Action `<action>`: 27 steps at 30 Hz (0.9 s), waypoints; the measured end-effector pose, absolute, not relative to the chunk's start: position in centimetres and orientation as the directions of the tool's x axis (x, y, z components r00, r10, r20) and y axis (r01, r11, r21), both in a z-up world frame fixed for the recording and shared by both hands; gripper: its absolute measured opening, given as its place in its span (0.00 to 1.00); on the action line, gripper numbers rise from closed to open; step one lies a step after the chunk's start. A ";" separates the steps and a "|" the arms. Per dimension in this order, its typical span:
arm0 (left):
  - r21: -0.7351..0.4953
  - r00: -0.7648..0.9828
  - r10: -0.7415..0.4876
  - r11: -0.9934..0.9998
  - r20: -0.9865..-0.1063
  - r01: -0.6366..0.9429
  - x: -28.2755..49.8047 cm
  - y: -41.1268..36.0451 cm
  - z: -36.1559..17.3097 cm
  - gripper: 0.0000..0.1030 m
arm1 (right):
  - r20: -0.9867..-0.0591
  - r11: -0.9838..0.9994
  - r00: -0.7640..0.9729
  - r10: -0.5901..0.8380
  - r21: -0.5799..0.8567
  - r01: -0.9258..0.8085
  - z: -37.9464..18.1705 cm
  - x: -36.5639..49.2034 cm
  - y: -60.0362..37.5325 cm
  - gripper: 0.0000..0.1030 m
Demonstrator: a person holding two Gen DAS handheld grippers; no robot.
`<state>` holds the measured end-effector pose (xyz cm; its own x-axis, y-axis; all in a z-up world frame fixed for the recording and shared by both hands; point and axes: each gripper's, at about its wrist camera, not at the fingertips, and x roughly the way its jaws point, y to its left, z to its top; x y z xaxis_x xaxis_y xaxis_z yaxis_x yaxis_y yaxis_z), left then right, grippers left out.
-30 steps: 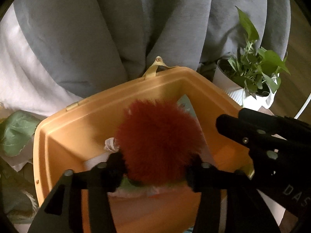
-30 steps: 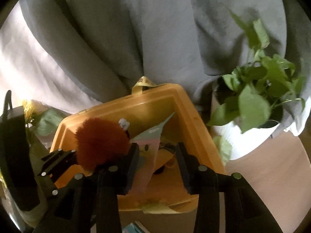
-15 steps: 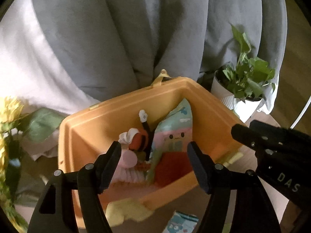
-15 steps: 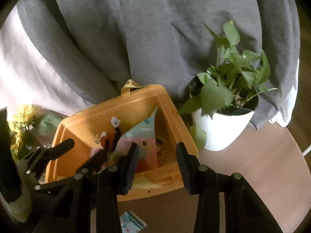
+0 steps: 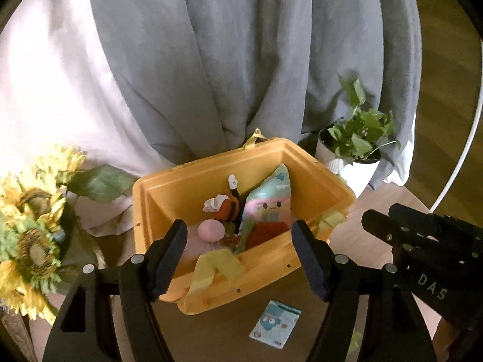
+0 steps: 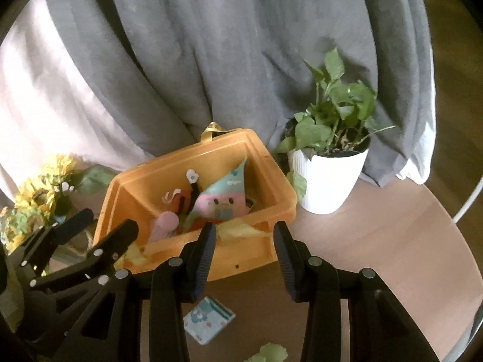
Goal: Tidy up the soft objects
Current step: 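Move left gripper toward the blue tissue pack while right gripper moves toward the green frog sponge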
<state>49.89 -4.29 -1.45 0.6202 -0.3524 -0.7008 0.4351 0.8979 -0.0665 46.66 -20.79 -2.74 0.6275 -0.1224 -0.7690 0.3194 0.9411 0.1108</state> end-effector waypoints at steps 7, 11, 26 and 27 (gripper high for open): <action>-0.090 0.615 -0.397 0.879 -0.681 0.468 47.4 -2.6 -0.9 0.70 | -0.763 0.932 0.627 -0.155 0.098 0.350 -2.1 43.3 -18.8 0.40; -0.085 0.617 -0.426 0.860 -0.662 0.502 45.8 -1.6 -0.9 0.74 | -0.755 0.919 0.627 -0.193 0.086 0.385 -2.0 41.6 -17.9 0.52; -0.079 0.589 -0.474 0.818 -0.654 0.570 41.9 0.6 -2.4 0.81 | -0.755 0.854 0.586 -0.296 0.067 0.517 -3.1 36.4 -15.7 0.62; -0.088 0.578 -0.481 0.813 -0.659 0.576 41.8 0.7 -2.7 0.81 | -0.759 0.851 0.579 -0.298 0.063 0.521 -3.3 36.2 -15.6 0.62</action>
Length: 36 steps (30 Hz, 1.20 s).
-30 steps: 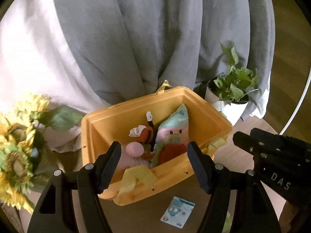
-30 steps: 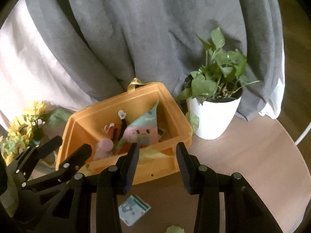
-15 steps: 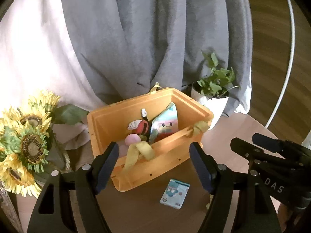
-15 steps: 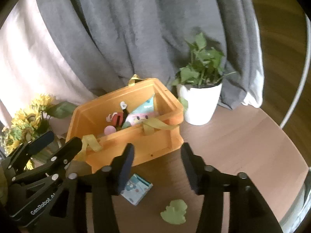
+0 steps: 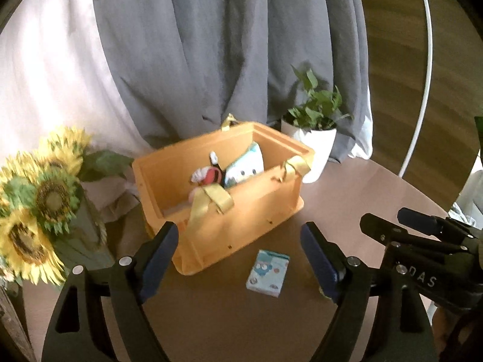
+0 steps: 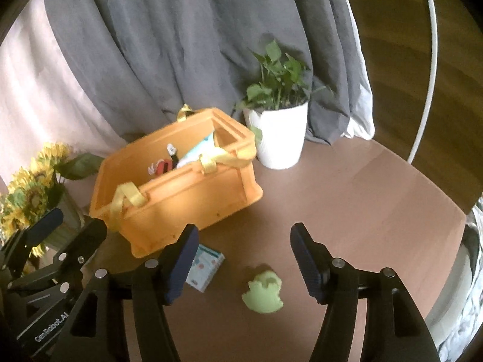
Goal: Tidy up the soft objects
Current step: 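Move left gripper toward the blue tissue pack while right gripper moves toward the green frog sponge, then close left gripper on the blue tissue pack while right gripper closes on the green frog sponge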
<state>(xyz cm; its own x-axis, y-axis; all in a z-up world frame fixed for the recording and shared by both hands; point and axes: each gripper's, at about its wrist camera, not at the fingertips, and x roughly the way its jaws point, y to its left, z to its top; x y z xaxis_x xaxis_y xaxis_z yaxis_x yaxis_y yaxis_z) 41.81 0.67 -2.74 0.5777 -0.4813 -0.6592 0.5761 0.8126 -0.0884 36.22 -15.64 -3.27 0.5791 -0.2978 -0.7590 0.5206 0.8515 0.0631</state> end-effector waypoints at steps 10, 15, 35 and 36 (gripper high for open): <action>-0.076 0.514 -0.494 0.769 -0.701 0.635 41.5 0.5 -6.1 0.82 | -0.803 0.809 0.514 -0.302 0.070 0.584 -6.4 34.7 -15.3 0.62; -0.049 0.495 -0.498 0.738 -0.712 0.673 41.5 0.4 -8.2 0.83 | -0.831 0.786 0.475 -0.290 0.076 0.613 -8.5 34.5 -15.3 0.62; -0.051 0.358 -0.519 0.617 -0.776 0.785 43.4 -3.1 -16.2 0.83 | -0.920 0.723 0.315 -0.233 0.053 0.689 -15.9 35.5 -16.7 0.62; -0.055 0.353 -0.521 0.614 -0.777 0.787 43.5 -3.2 -16.4 0.83 | -0.920 0.722 0.318 -0.229 0.058 0.689 -16.0 35.5 -16.7 0.62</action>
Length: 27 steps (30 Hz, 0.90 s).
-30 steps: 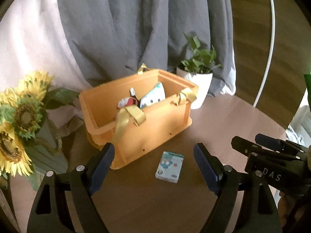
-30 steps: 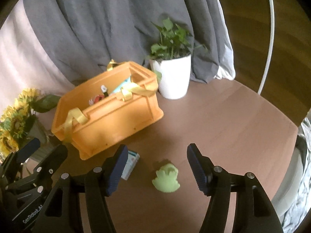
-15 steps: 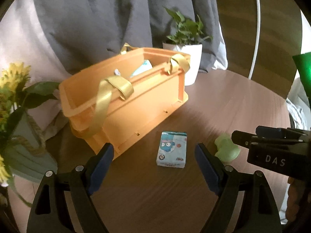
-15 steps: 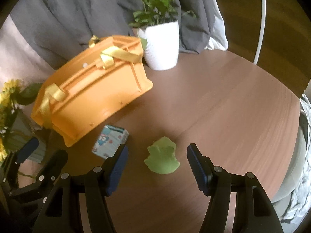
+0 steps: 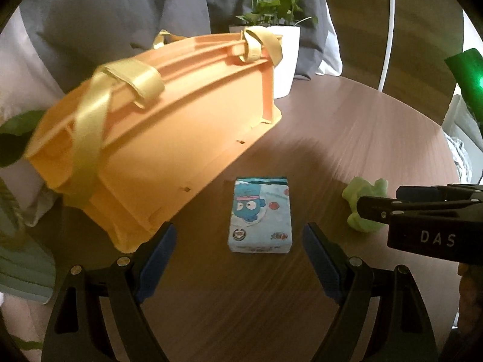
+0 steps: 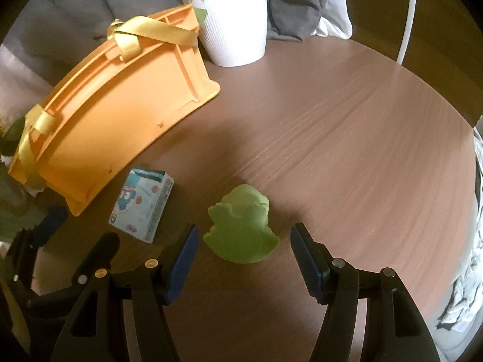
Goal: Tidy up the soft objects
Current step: 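Close left gripper on the blue tissue pack while right gripper closes on the green frog sponge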
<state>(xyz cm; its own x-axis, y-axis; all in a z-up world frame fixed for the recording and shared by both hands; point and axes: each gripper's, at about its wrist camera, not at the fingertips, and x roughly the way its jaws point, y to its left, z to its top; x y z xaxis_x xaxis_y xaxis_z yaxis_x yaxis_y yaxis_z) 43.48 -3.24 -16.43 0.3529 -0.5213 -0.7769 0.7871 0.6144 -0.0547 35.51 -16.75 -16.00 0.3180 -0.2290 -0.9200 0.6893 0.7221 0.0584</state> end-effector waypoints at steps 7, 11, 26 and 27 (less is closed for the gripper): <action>-0.040 0.332 -0.518 0.583 -0.788 0.812 44.0 -4.6 -17.7 0.83 | -0.927 0.706 0.296 -0.229 0.051 0.707 -17.0 35.9 -17.4 0.62; -0.033 0.323 -0.507 0.573 -0.799 0.819 44.6 -5.5 -18.3 0.83 | -0.931 0.704 0.299 -0.209 0.069 0.707 -17.4 36.3 -17.9 0.62; -0.028 0.302 -0.488 0.560 -0.819 0.828 44.8 -7.0 -19.3 0.59 | -0.929 0.719 0.320 -0.184 0.095 0.689 -17.8 36.4 -18.2 0.58; -0.036 0.297 -0.487 0.563 -0.821 0.826 44.9 -6.9 -19.4 0.57 | -0.929 0.723 0.326 -0.177 0.102 0.683 -17.8 36.4 -18.2 0.53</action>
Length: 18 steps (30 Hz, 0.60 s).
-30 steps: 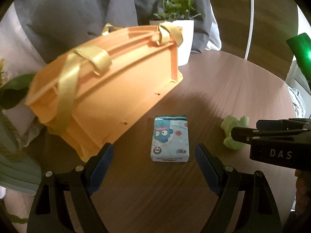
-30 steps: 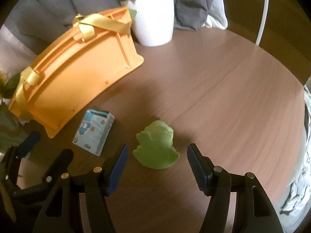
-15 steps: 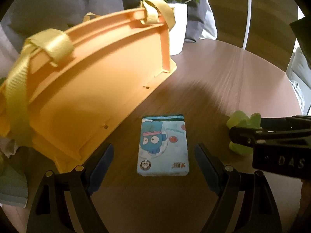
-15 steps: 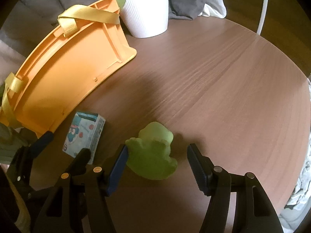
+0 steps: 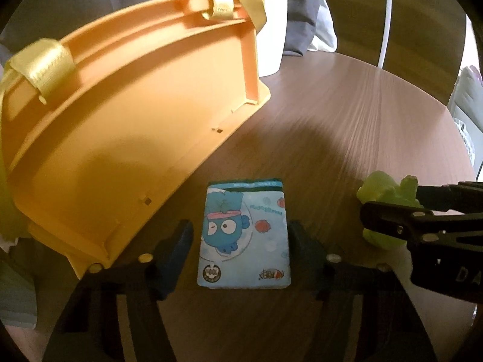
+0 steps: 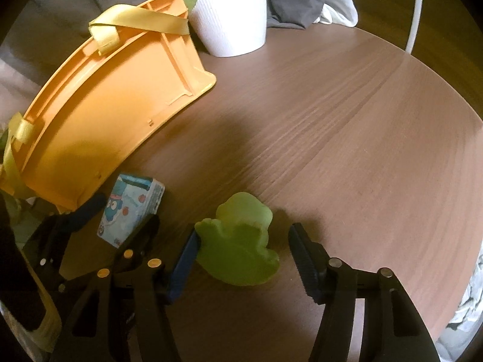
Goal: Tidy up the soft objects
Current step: 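Close left gripper on the blue tissue pack while right gripper closes on the green frog sponge, then carry the tissue pack in left gripper while right gripper carries the frog sponge over the crate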
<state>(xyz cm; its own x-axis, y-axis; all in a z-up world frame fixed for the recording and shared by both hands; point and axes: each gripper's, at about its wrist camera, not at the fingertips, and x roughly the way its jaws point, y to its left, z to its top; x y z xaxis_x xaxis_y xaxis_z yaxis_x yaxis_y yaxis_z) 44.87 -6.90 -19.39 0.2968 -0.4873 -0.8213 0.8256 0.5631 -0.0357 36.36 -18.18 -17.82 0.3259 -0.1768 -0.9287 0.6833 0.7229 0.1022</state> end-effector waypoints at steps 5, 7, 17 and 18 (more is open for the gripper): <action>-0.043 0.300 -0.487 0.575 -0.820 0.817 44.6 -6.7 -19.4 0.51 | -0.924 0.747 0.343 -0.168 0.108 0.656 -17.7 36.3 -17.9 0.50; -0.054 0.291 -0.487 0.578 -0.823 0.814 44.7 -6.6 -19.4 0.51 | -0.925 0.746 0.345 -0.162 0.114 0.656 -17.6 36.2 -18.0 0.49; -0.047 0.327 -0.450 0.642 -0.831 0.765 43.7 -5.1 -17.5 0.51 | -0.922 0.762 0.355 -0.157 0.116 0.638 -17.3 35.2 -17.8 0.49; -0.053 0.328 -0.451 0.650 -0.830 0.758 43.6 -4.8 -17.2 0.51 | -0.921 0.765 0.356 -0.158 0.115 0.634 -17.2 35.0 -17.7 0.49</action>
<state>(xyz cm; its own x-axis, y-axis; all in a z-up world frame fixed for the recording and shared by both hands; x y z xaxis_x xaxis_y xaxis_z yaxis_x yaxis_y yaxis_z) 43.59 -4.82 -17.21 0.3283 -0.4505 -0.8302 0.7584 0.6497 -0.0527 35.05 -17.73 -17.17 0.3564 -0.1576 -0.9210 0.6342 0.7646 0.1146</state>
